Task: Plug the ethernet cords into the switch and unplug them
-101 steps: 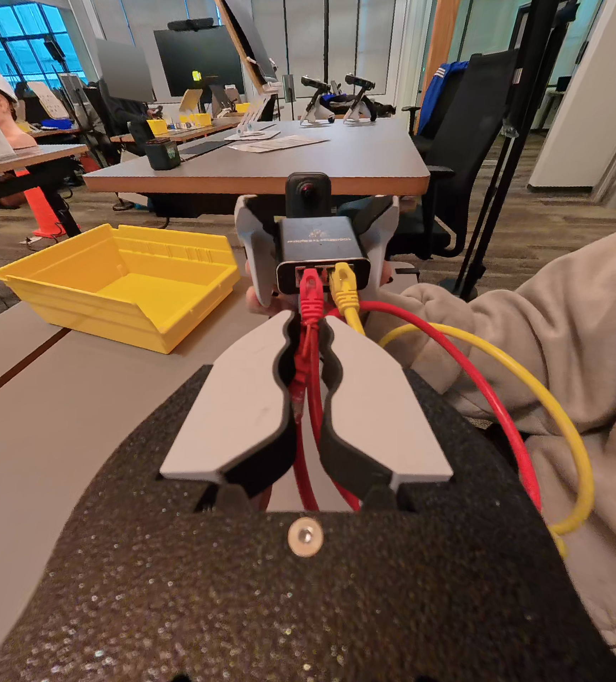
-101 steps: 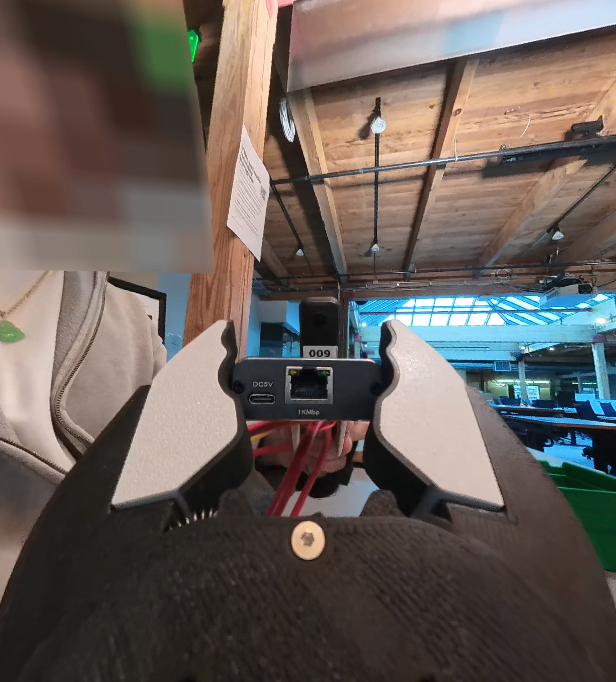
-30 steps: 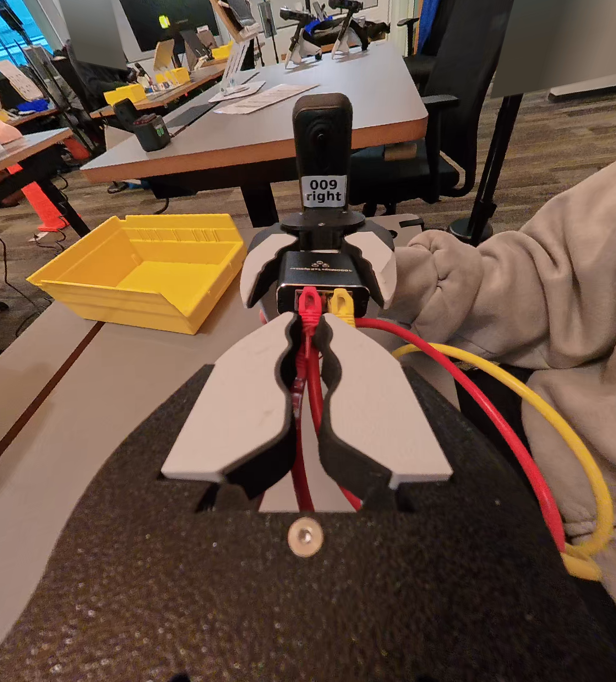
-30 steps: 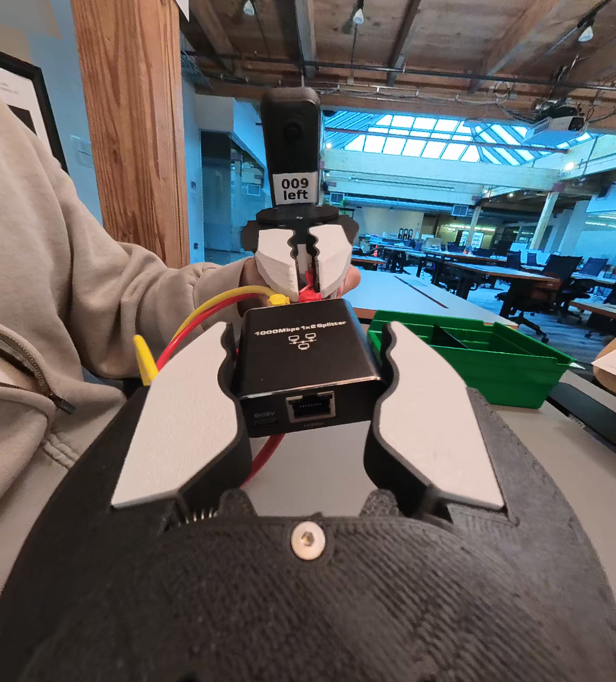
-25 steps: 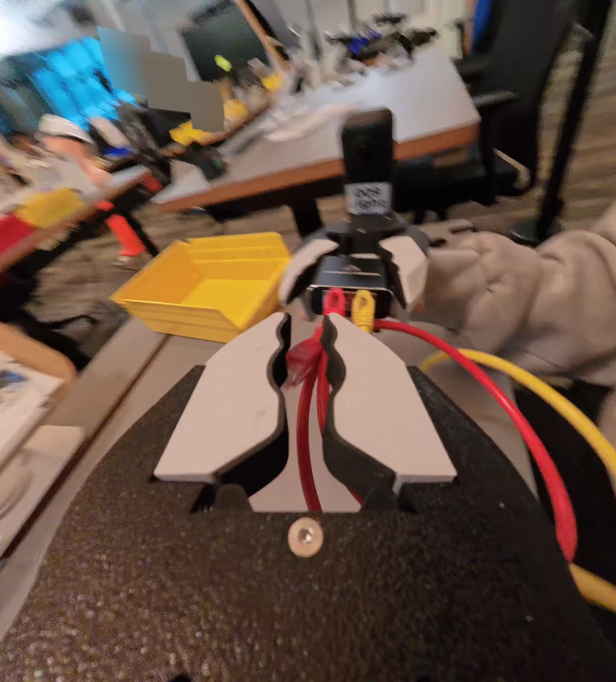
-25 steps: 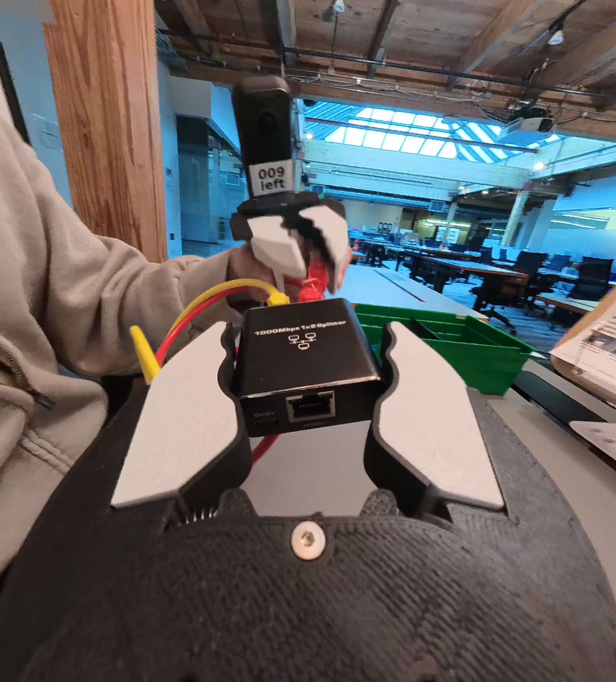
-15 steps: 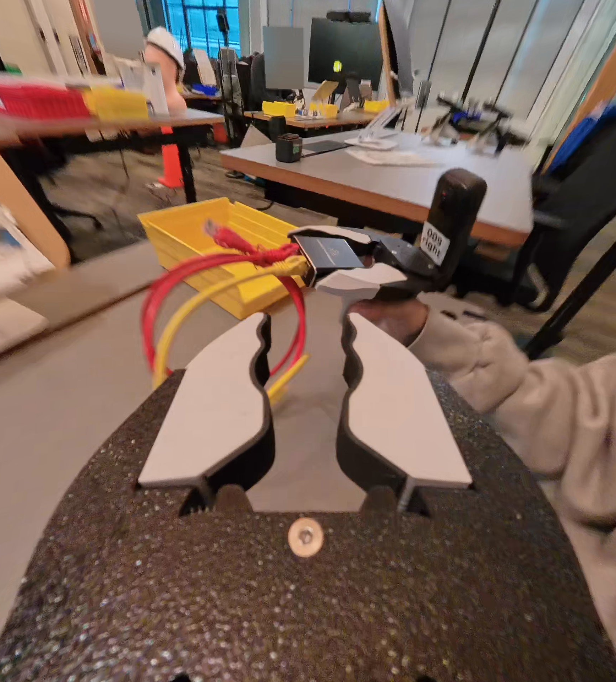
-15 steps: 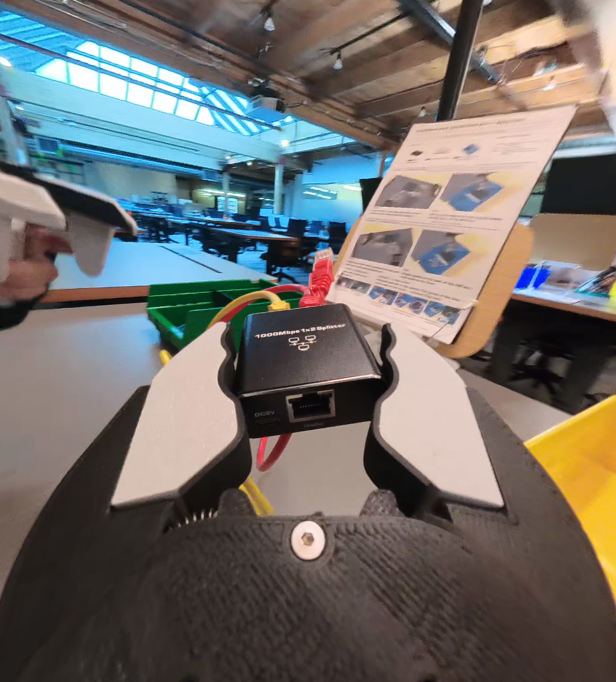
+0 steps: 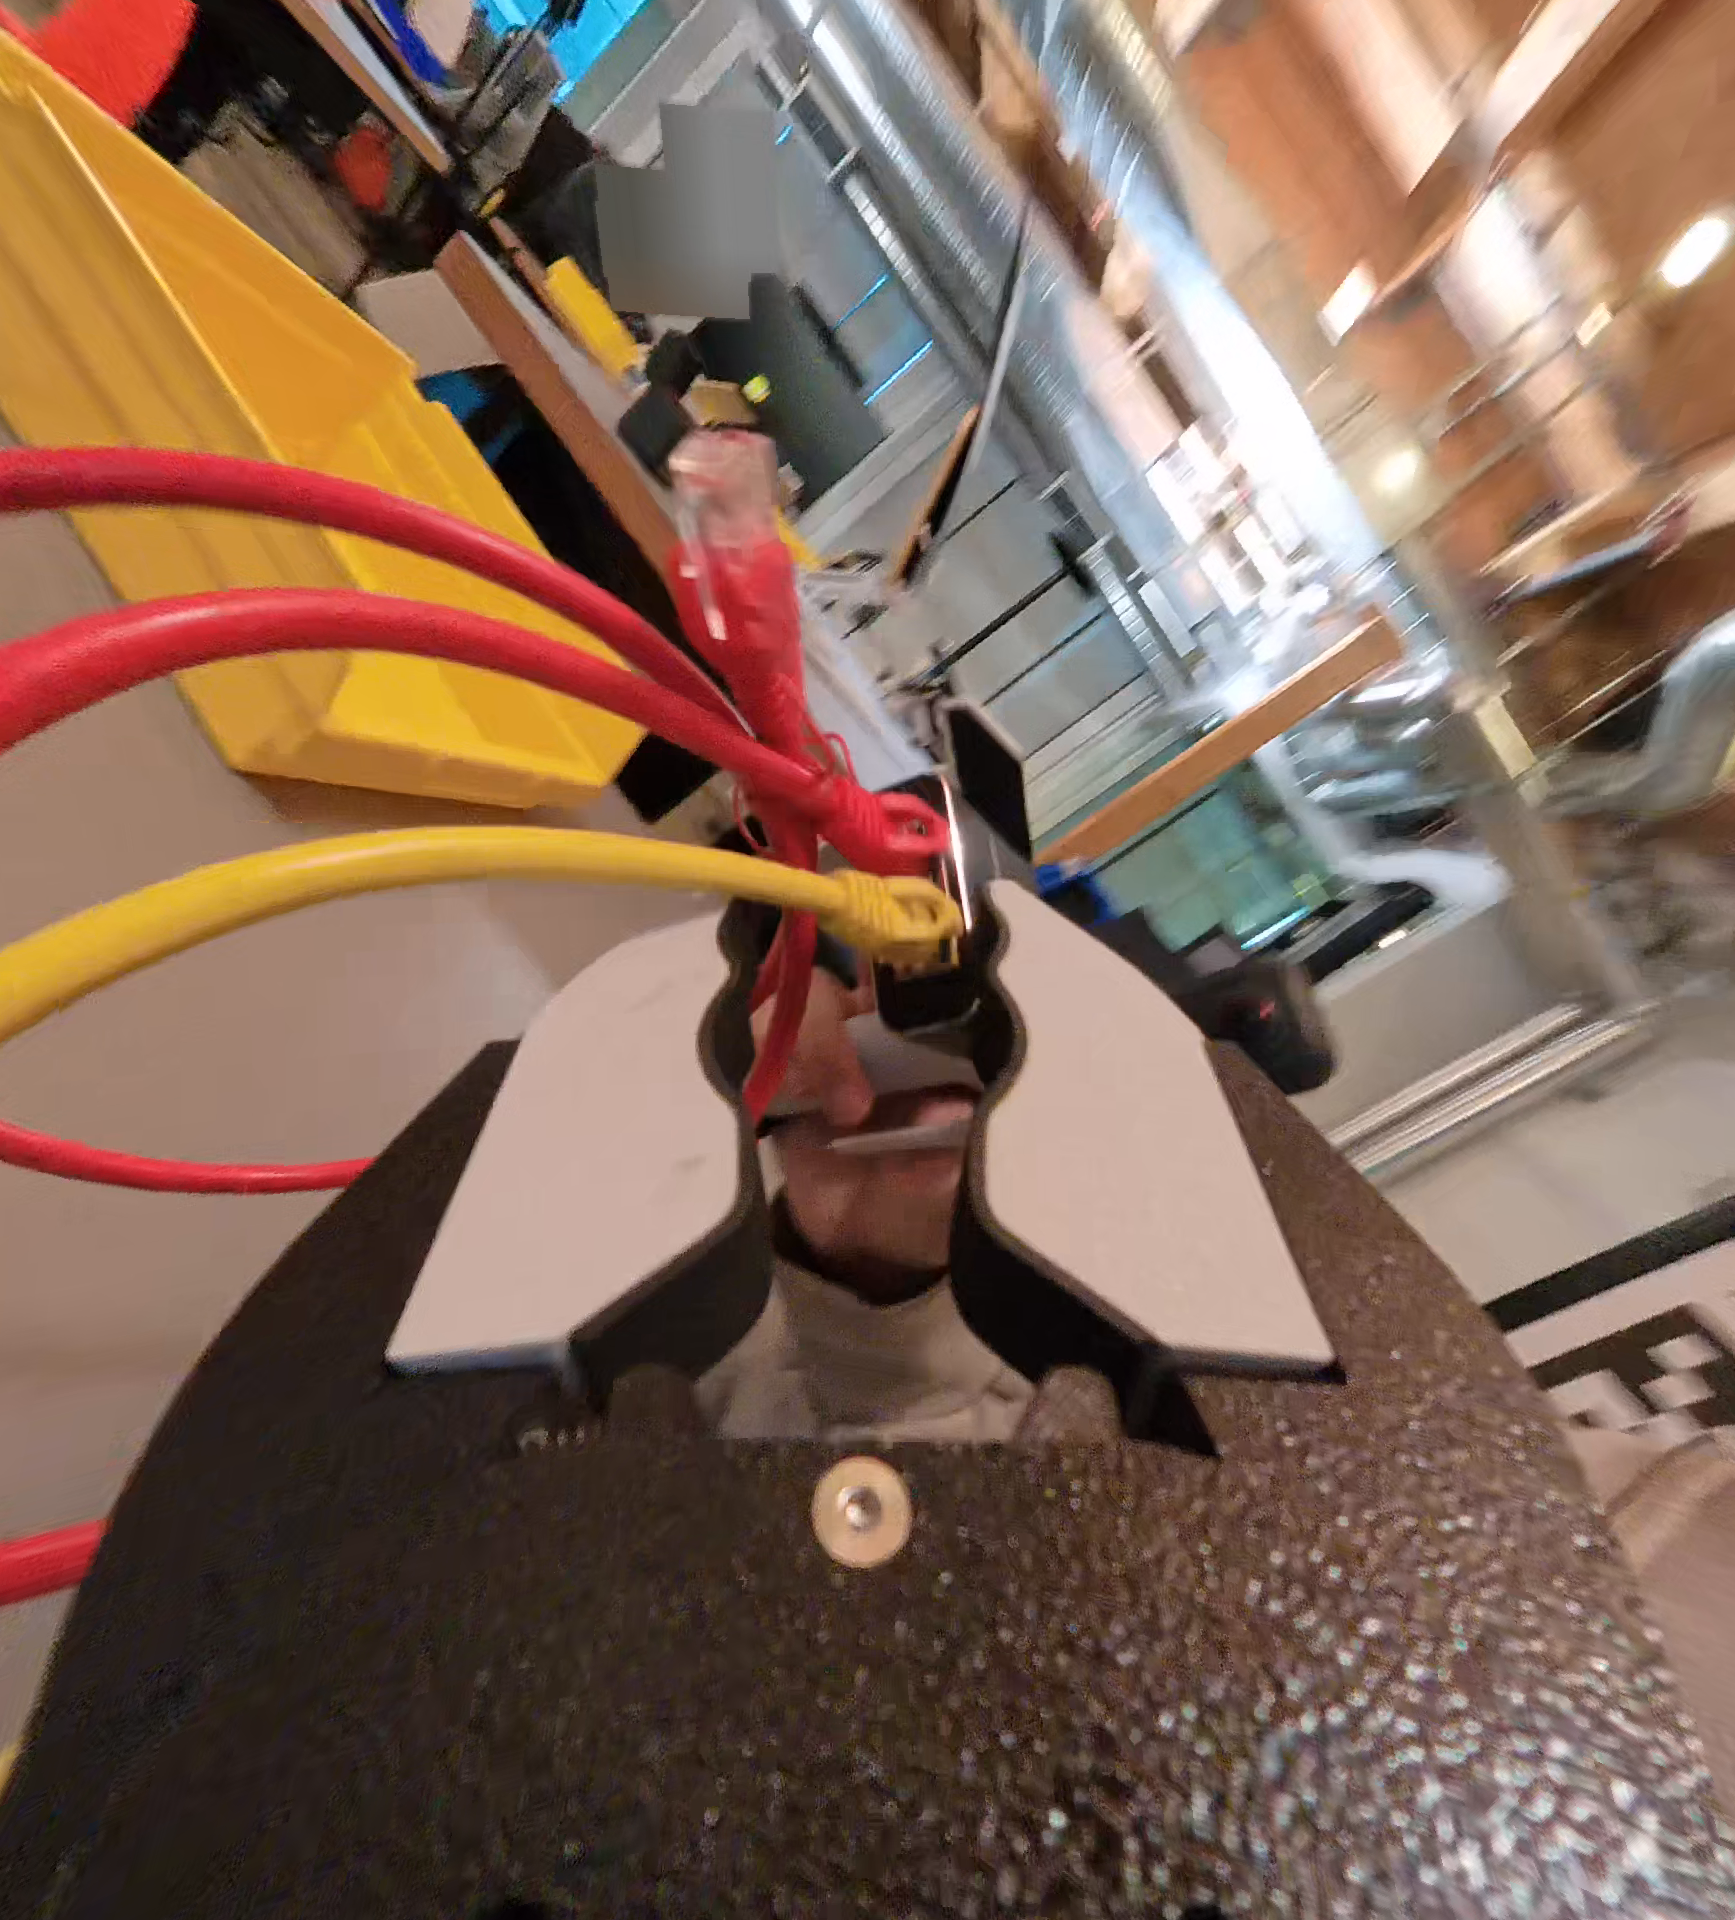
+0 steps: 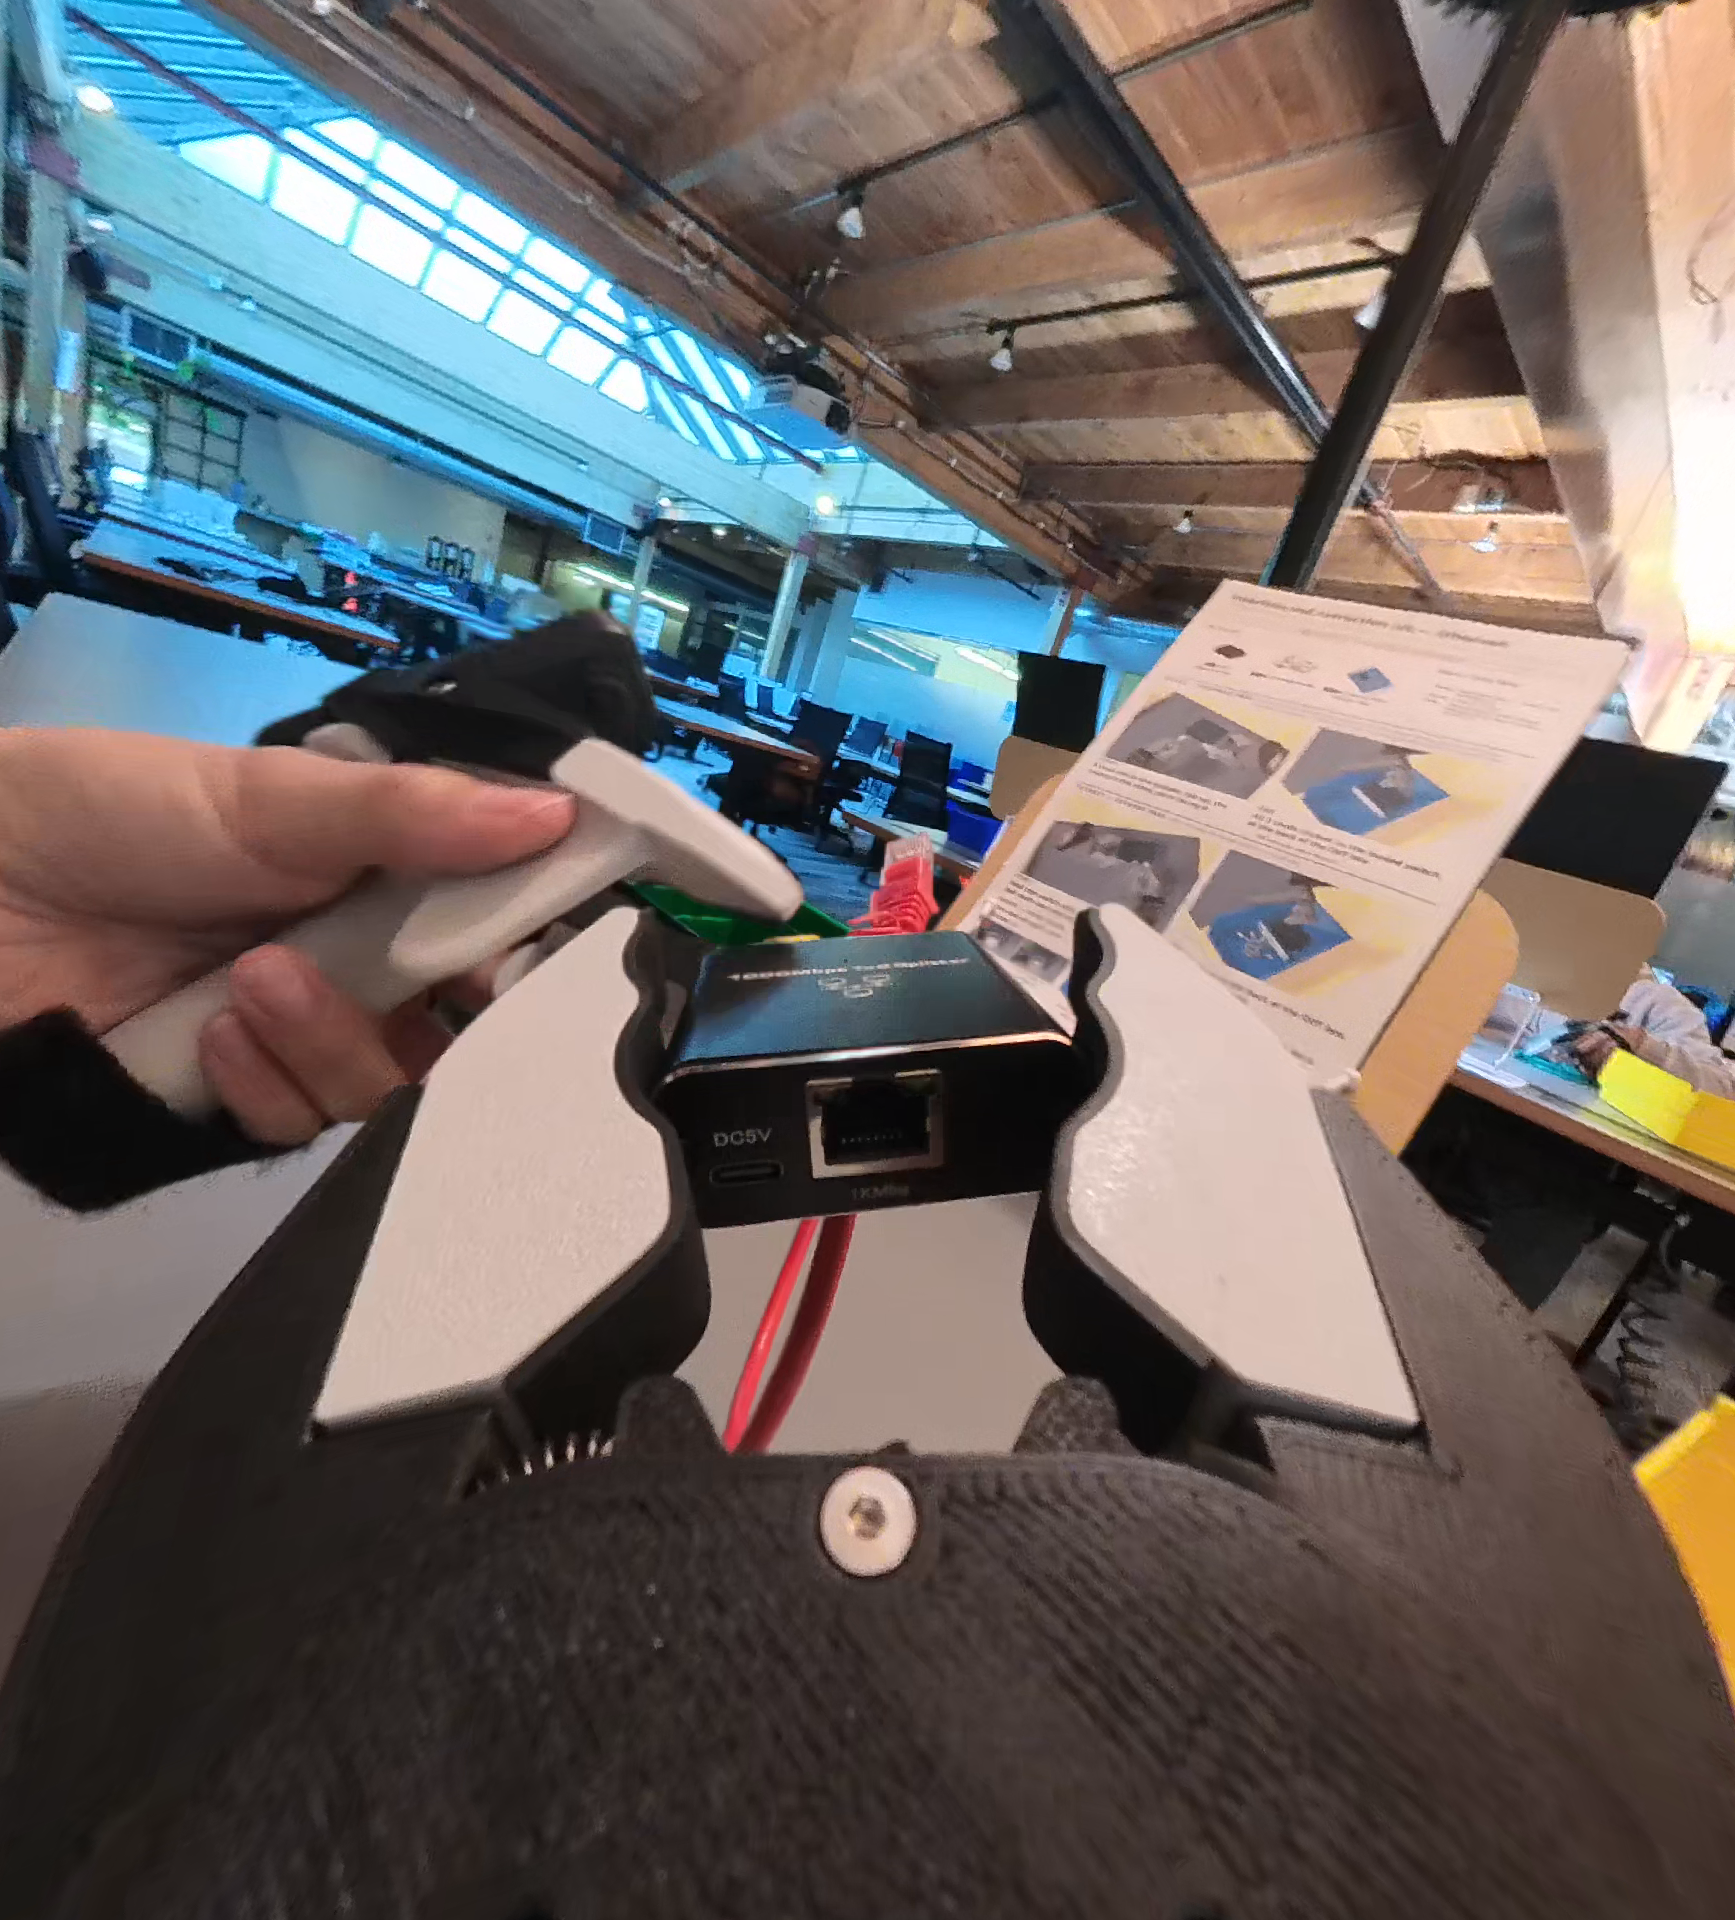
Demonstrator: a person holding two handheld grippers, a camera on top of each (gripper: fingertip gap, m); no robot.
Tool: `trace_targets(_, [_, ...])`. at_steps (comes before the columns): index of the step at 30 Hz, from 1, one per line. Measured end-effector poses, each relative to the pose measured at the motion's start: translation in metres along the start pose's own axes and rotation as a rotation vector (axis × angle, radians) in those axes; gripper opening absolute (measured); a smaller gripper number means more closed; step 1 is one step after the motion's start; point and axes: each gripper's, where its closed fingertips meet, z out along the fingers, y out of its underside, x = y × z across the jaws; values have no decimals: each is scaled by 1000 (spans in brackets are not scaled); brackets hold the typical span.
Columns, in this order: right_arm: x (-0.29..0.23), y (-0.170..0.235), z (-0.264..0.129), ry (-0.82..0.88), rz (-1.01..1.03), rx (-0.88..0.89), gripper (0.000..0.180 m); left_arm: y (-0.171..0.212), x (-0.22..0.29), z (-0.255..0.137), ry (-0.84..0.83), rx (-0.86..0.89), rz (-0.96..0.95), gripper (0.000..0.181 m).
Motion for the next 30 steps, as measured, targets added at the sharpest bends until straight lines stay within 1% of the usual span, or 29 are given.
trace_targets(2, [-7, -4, 1, -11, -44, 25, 76, -3, 1, 1, 46, 22, -75, 37])
trace_targets(5, [-18, -2, 6, -38, -121, 0, 76, -2, 8, 5, 133, -10, -169, 39])
trace_targets(6, [-19, 1, 6, -41, -142, -11, 76, -1, 9, 5, 137, -27, -158, 34])
trace_targets(8, [-19, 5, 7, -43, -156, -36, 76, -5, 16, 2, 191, -31, -79, 26])
trace_targets(11, [-21, 7, 9, -53, -206, -75, 76, -8, 20, -1, 218, -55, 21, 23])
trace_targets(14, [-29, 23, 4, -187, -187, -201, 75, -10, 16, -3, 140, -150, 205, 23])
trace_targets(16, [-26, 24, -4, -237, -121, -246, 73, -17, 15, -7, 72, -225, 343, 23])
trace_targets(18, [-23, 18, -12, -281, -5, -234, 70, -19, 21, -13, 59, -340, 457, 23])
trace_targets(20, [-20, 15, -17, -319, 175, -232, 67, -11, 32, -17, 77, -499, 549, 24])
trace_targets(22, [-25, 6, -19, -387, 322, -161, 60, -1, 38, -18, 81, -634, 657, 24])
trace_targets(24, [-34, 1, -18, -460, 425, -129, 57, 5, 37, -15, 54, -734, 761, 24])
trace_targets(25, [-39, 2, -17, -483, 447, -144, 54, 8, 37, -14, 53, -777, 799, 24])
trace_targets(28, [-50, 6, -11, -497, 367, -154, 39, 21, 39, -11, 85, -887, 818, 24])
trace_targets(30, [-50, 12, -8, -464, 288, -185, 32, 19, 34, -9, 48, -918, 851, 25])
